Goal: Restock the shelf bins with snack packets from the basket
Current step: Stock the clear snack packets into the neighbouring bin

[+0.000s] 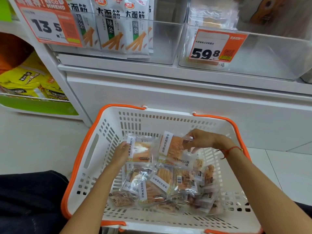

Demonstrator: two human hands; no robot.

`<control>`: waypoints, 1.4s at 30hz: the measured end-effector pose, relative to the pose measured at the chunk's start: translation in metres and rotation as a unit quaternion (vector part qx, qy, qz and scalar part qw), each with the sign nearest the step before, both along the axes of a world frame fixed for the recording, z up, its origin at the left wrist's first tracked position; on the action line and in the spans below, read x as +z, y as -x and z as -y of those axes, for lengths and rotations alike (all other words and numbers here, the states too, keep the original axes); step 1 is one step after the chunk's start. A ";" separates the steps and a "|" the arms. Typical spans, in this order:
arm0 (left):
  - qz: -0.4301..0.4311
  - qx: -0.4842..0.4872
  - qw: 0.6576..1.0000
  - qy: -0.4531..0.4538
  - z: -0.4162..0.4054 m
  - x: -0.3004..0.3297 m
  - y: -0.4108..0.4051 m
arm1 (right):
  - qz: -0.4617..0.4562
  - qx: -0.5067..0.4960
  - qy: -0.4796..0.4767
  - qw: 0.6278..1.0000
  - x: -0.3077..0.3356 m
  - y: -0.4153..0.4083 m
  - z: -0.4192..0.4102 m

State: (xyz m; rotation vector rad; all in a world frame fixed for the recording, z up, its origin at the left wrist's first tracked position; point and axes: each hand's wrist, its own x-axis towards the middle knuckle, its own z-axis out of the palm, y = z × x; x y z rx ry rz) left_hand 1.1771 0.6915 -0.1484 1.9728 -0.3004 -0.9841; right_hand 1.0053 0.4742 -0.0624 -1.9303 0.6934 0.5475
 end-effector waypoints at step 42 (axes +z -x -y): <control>-0.248 0.192 0.948 0.054 0.005 0.000 0.004 | -0.074 0.121 0.335 0.932 -0.151 0.025 -0.105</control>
